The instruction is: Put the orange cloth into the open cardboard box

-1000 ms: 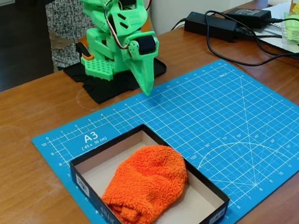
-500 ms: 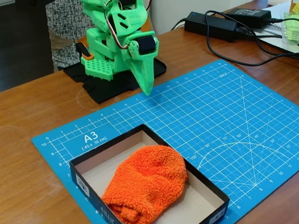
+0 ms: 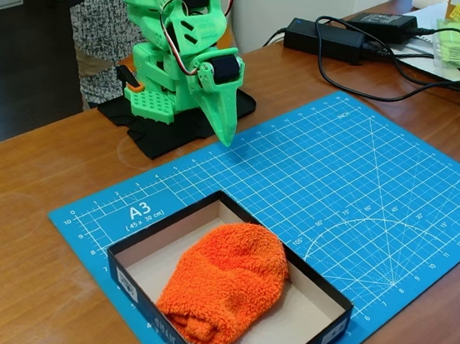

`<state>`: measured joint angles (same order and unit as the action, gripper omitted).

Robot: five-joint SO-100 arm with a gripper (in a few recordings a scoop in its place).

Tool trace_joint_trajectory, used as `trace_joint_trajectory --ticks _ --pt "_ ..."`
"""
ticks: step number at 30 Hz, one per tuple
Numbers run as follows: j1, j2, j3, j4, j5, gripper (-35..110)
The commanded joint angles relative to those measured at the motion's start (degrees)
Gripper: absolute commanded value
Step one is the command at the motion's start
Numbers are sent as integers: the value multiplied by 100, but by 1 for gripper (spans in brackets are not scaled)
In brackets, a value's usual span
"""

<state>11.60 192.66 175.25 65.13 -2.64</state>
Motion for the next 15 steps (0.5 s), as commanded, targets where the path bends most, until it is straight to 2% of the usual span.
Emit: trace_joint_trajectory --ticks 1,15 --pt "26 79 35 70 -70 0" --pt "-35 79 35 70 -123 0"
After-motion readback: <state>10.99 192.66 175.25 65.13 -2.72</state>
